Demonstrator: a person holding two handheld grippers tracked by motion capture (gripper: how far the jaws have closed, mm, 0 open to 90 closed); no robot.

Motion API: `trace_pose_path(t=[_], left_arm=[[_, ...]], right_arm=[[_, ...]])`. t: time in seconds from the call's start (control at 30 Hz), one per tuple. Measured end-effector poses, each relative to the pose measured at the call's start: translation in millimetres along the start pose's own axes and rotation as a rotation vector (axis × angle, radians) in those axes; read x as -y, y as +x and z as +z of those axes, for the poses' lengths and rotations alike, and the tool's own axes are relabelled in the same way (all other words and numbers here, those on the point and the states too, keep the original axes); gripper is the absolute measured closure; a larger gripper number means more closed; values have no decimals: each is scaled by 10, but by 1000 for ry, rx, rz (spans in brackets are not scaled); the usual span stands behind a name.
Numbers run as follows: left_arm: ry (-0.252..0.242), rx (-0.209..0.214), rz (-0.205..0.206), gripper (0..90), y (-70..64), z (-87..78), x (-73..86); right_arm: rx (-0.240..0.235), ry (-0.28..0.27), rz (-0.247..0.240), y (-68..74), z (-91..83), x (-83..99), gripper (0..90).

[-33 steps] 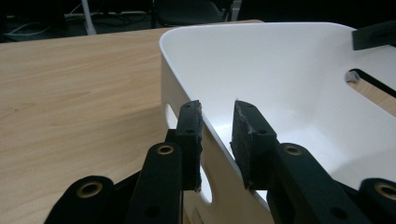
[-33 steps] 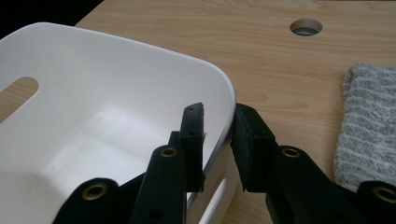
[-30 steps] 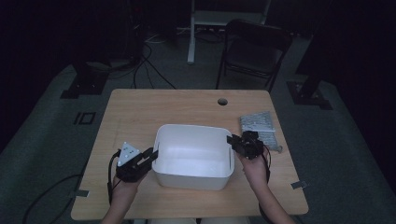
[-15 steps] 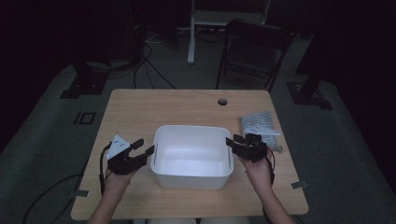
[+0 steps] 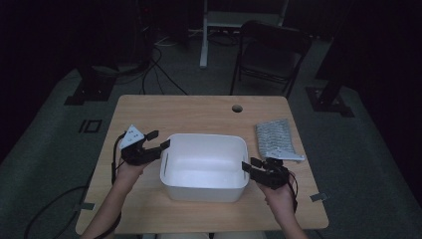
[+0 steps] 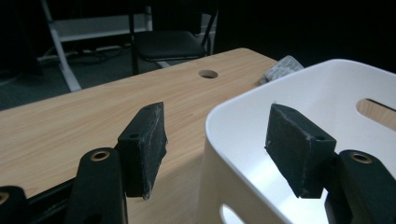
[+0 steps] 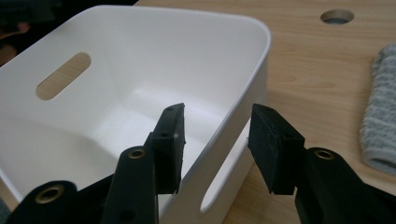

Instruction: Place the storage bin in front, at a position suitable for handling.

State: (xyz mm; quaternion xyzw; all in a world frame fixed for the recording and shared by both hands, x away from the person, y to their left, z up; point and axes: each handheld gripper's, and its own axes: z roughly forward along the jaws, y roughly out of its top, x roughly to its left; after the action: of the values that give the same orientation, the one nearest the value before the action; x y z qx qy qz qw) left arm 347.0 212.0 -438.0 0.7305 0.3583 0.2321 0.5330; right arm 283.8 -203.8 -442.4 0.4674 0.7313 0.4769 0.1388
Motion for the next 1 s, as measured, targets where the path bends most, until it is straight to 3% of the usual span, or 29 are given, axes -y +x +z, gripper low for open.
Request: trace_pose_path(t=[0.1,0.17,0.27,0.43,0.53,0.63,0.67,1.0], left_arm=[[34,25,0,430,41,143,-6],[31,28,-3,444,47,172,-1],[45,49,-33,510,82,269,4],[60,59,-28,626,93,348,-24],[66,64,-22,712,84,367,-42],[83,70,-12,731,76,376,-46],[104,59,1,799,71,380,-39],[81,44,-14,824,50,272,17]], right_arm=[[3,7,-5,16,8,19,565],[7,14,-15,22,14,25,574],[3,17,-14,22,20,32,594],[3,16,-18,32,23,29,625],[3,20,-21,40,38,28,635],[10,21,-23,45,47,21,637],[14,21,-23,43,48,13,646],[21,28,-21,28,83,-41,692]])
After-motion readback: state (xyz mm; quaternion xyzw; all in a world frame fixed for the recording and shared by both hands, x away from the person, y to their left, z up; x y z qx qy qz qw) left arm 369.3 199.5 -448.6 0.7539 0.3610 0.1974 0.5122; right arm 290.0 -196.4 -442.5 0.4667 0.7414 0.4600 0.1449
